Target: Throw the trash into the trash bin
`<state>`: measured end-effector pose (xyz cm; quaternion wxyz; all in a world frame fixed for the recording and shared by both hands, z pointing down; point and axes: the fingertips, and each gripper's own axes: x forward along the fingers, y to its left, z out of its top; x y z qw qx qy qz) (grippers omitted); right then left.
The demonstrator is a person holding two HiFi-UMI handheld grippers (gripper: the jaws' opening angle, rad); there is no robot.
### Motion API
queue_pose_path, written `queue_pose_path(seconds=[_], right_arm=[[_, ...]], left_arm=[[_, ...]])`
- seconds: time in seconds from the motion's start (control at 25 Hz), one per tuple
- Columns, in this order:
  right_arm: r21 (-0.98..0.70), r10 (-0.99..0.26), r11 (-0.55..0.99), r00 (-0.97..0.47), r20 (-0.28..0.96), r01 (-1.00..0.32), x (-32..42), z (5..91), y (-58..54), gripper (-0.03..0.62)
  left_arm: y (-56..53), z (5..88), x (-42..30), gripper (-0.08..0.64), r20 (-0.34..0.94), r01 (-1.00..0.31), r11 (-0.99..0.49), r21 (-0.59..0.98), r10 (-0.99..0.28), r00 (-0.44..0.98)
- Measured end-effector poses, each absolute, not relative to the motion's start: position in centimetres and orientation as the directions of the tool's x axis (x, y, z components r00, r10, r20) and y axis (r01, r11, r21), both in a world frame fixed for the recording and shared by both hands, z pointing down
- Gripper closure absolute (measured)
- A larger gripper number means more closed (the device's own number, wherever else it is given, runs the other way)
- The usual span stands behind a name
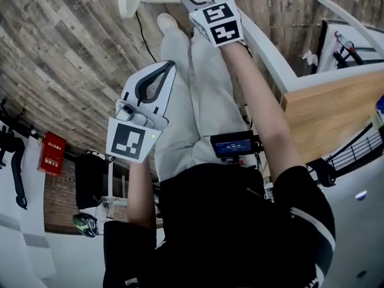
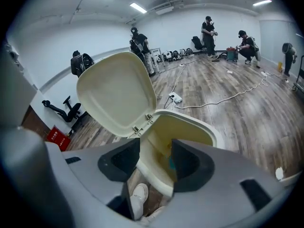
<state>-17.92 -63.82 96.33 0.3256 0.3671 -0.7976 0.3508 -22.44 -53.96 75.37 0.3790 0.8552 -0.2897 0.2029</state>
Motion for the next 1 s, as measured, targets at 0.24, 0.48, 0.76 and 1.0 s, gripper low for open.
queue_pose_path(seconds=[0.24,0.48,0.76,1.0], right_arm=[[-0.297,-0.356,0.491,-0.499,0.79,-0.819,-16.7,94.6,-64.8,0.403],[-0.29,-0.412,0.527,-0.539,0.735,-0.799,-16.2,84.6,-65.2,0.592],[-0.336,-0.511,0.635,-0.704,0.492,-0.696,-15.5,63.5,-61.9,0.594],[-0.227,-0.619,0.714,-0.749,0.237,-0.662,-15.4,47.5,-60.4,0.594]], left_arm=[[-55.1,73.4,-21.5,0.554,0.547,-0.632,-0.555,0.541,-0.339,0.766],[-58.3,68.2,-22.1,0.554,0.498,-0.652,-0.606,0.456,-0.433,0.751],[-58.7,55.4,-22.5,0.554,0.362,-0.647,-0.653,0.395,-0.536,0.762],[-58.2,46.1,-21.8,0.554,0.23,-0.652,-0.712,0.261,-0.61,0.758]])
